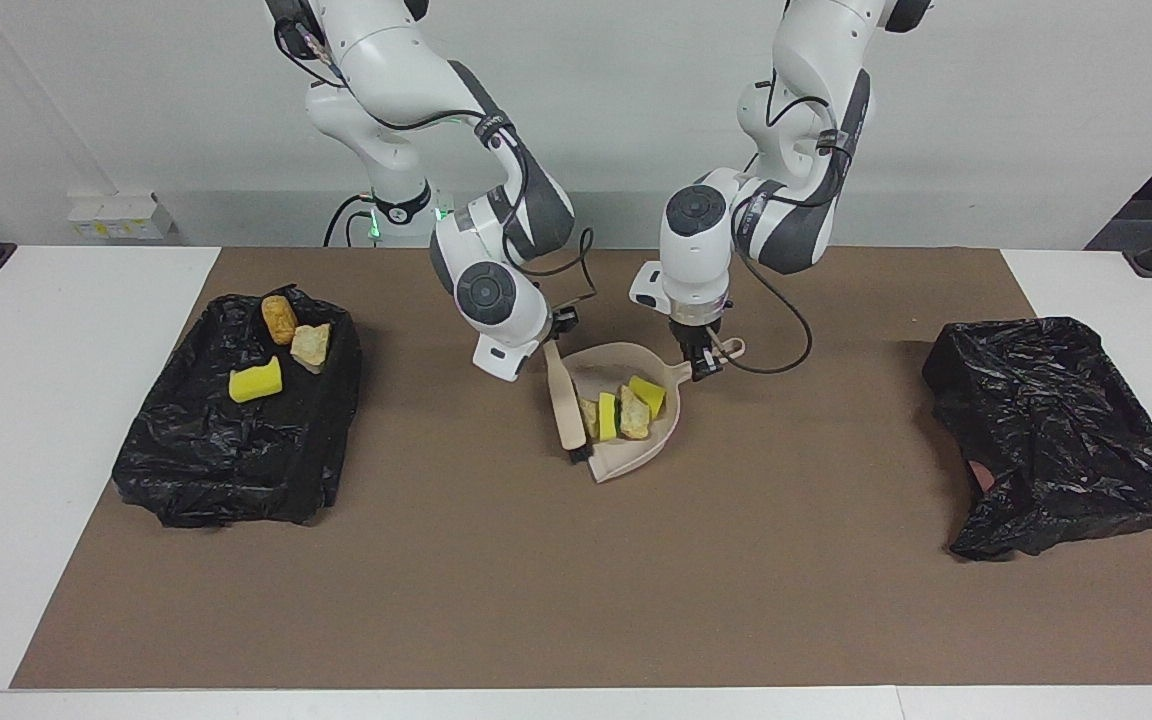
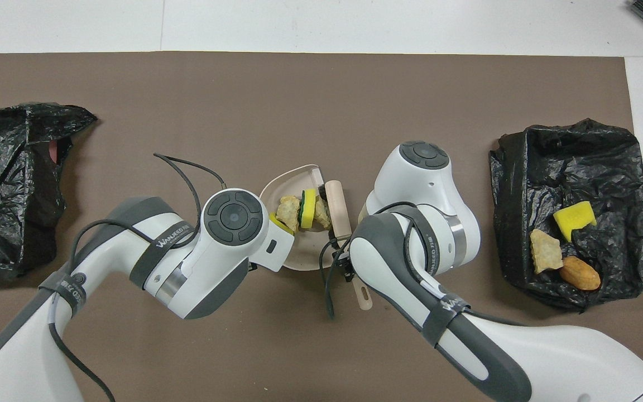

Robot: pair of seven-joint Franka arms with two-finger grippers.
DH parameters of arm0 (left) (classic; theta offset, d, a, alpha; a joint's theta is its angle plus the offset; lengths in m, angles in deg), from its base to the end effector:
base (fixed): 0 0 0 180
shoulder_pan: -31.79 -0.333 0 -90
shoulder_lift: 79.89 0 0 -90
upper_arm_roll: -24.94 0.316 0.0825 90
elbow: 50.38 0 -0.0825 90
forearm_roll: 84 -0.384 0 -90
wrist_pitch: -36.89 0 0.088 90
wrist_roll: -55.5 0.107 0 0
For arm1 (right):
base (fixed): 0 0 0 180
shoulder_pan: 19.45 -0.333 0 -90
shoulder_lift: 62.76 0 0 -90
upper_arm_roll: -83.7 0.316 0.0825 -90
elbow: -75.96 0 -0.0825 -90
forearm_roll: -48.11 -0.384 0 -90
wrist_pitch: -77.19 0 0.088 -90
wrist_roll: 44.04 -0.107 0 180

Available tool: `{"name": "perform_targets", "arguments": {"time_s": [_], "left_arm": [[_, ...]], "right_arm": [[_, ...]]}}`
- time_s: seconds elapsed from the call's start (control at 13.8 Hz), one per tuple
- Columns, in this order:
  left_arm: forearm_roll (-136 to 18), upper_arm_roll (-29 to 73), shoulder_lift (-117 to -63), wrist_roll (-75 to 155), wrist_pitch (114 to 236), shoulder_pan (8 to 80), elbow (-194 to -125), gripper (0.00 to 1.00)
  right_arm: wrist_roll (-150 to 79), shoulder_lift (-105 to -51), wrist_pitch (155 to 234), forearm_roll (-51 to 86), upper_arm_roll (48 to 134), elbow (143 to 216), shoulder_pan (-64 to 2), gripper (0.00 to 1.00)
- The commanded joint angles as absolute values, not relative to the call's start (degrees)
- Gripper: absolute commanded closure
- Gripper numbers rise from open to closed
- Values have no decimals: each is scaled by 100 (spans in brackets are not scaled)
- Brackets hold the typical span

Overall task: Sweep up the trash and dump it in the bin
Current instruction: 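Sweep the bread and paper lump with the right gripper into the dustpan, then carry the loaded dustpan with the left gripper over the black bag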

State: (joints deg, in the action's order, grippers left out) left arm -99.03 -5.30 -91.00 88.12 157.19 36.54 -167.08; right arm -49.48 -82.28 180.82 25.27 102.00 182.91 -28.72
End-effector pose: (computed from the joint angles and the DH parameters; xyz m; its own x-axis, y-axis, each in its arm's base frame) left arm 0.4776 -0.3108 0.3541 0.2473 -0.9572 -0.1506 -0.9689 -0.2442 -0.0392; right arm 0.5082 0.2914 0.3267 0.8570 0.2793 -0.4330 0.1127 -0.9216 -0.3714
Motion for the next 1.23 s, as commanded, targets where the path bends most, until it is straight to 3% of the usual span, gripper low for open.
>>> {"name": "perform_targets", "arguments": {"time_s": [0.0,0.29,0.51,0.79,1.01,1.16], "left_arm": [[-9902,-530,-9017,8915,15765,3574,-16859,100],[-9902,-469,-9017,9320,15844,3539,-16859,100],[-9894,-416,-9017,9494,15932,3504,-16833,100],[-9675,136,-8614,10389,15871,3539,-16842,100],[-9122,769,-8157,11549,15652,3548,-16868,100],[-8718,1418,-7894,12462,15371,3556,-16825,100]], "right_arm": [[-4729,-7868,18205,1867,10224,18583,-2753,100],[-5624,-7419,18213,3717,10250,18871,-2771,100],[-6090,-6885,18065,3967,10259,19250,-2876,100],[-7171,-6180,17169,4091,10320,19259,-2885,100],[-7708,-6179,17701,3338,10838,19251,-2885,100],[-7980,-6485,18114,3177,11399,19163,-2911,100]]}}
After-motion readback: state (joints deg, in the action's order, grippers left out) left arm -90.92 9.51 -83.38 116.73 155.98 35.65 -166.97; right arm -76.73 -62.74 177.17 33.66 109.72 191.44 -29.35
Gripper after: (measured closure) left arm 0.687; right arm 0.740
